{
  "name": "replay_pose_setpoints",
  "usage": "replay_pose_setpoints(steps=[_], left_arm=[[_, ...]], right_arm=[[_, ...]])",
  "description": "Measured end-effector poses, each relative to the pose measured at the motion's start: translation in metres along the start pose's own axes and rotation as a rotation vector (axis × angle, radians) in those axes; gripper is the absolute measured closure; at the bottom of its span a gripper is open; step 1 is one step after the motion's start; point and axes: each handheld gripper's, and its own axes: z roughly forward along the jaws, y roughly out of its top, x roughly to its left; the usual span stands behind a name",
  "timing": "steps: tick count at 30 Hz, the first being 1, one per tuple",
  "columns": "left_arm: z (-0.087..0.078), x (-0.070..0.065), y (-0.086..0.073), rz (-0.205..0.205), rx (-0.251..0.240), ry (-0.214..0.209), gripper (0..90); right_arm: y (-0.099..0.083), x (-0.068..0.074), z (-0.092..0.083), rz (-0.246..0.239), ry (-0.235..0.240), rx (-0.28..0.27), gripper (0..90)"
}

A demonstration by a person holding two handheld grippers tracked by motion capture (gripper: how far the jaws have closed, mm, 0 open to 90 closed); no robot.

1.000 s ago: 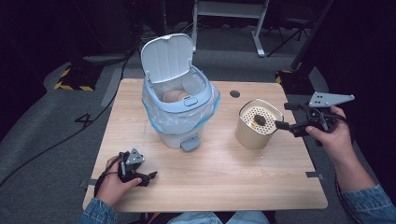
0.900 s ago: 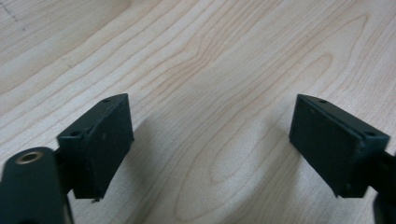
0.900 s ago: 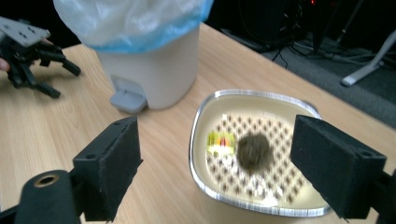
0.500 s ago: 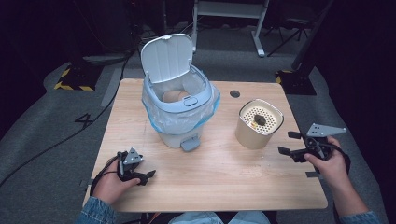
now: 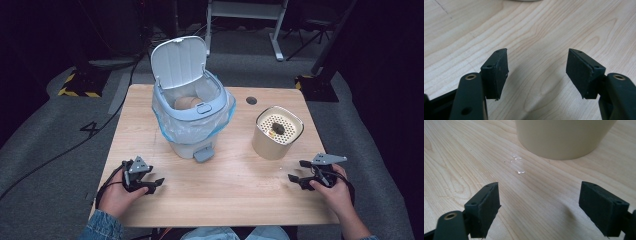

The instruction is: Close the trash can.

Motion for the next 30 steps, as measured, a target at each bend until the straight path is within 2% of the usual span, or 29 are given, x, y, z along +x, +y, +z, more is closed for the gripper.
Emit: replay_pose_setpoints(steps=[4,9,13,17,23,27,30], left_arm=[[-0.007,0.0,0.005,-0.012,-0.028,-0.015,35.5],[-0.018,0.001,0.018,-0.023,-0.073,-0.05,35.6],[-0.033,0.007,0.033,-0.03,-0.131,-0.08,36.5],[-0.05,0.016,0.05,-0.019,-0.169,-0.075,36.9],[-0.073,0.028,0.078,-0.026,-0.259,-0.083,38.5],[-0.086,0.035,0.096,-0.017,-0.293,-0.074,41.2],[-0.093,0.04,0.109,-0.023,-0.311,-0.095,42.4]], right_arm=[[-0.005,0.001,0.006,0.012,-0.009,0.027,16.8],[-0.006,0.005,0.01,-0.021,-0.041,0.034,15.6],[-0.008,0.006,0.011,-0.016,-0.054,0.019,15.1],[-0.008,0.006,0.011,-0.014,-0.057,0.019,15.1],[-0.008,0.007,0.011,-0.01,-0.059,0.017,15.3],[-0.008,0.007,0.011,-0.007,-0.062,0.016,15.3],[-0.008,0.007,0.011,-0.006,-0.062,0.016,15.3]])
